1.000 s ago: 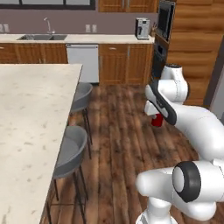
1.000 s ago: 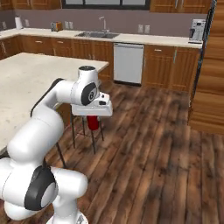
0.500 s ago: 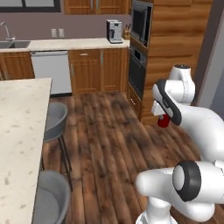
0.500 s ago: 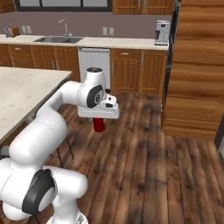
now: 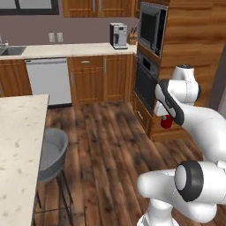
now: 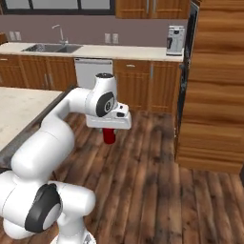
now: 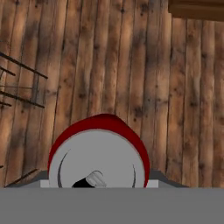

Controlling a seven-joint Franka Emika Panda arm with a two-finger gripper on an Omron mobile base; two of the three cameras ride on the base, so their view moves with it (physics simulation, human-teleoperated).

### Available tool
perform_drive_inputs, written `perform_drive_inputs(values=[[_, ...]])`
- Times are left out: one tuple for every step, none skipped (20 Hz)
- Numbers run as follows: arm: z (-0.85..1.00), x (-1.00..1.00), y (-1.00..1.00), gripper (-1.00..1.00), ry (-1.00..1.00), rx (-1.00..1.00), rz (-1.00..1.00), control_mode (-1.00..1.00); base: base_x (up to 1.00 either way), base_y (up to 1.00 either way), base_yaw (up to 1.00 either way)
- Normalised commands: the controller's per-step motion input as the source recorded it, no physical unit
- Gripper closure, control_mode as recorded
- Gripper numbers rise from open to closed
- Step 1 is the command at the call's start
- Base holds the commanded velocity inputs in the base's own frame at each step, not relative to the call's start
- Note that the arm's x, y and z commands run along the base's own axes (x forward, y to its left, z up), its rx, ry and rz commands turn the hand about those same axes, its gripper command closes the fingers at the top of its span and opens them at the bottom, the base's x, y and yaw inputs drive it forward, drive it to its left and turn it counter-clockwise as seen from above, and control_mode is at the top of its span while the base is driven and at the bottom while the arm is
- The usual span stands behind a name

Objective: Four empty soda cans are scattered around the kitchen. Gather all the cans and cluster them next to the stove for recycling.

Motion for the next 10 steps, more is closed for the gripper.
perform_drive_inputs(values=[[0.00, 0.00, 0.00, 1.00, 0.00, 0.00, 0.00, 1.00, 1.00, -0.16, 0.00], [0.00, 0.00, 0.00, 1.00, 0.00, 0.00, 0.00, 1.00, 1.00, -0.06, 0.00], [0.00, 0.00, 0.00, 1.00, 0.00, 0.00, 0.00, 1.00, 1.00, 0.00, 0.00], [0.00, 0.00, 0.00, 1.00, 0.00, 0.00, 0.00, 1.00, 1.00, 0.00, 0.00], [0.00, 0.00, 0.00, 1.00, 0.00, 0.00, 0.00, 1.00, 1.00, 0.00, 0.00], [0.00, 0.00, 0.00, 1.00, 0.00, 0.00, 0.00, 1.00, 1.00, 0.00, 0.00], [0.00, 0.00, 0.00, 1.00, 0.00, 0.00, 0.00, 1.00, 1.00, 0.00, 0.00], [0.00, 0.00, 0.00, 1.00, 0.00, 0.00, 0.00, 1.00, 1.00, 0.00, 0.00], [0.00, 0.00, 0.00, 1.00, 0.00, 0.00, 0.00, 1.00, 1.00, 0.00, 0.00], [0.00, 0.00, 0.00, 1.00, 0.00, 0.00, 0.00, 1.00, 1.00, 0.00, 0.00]])
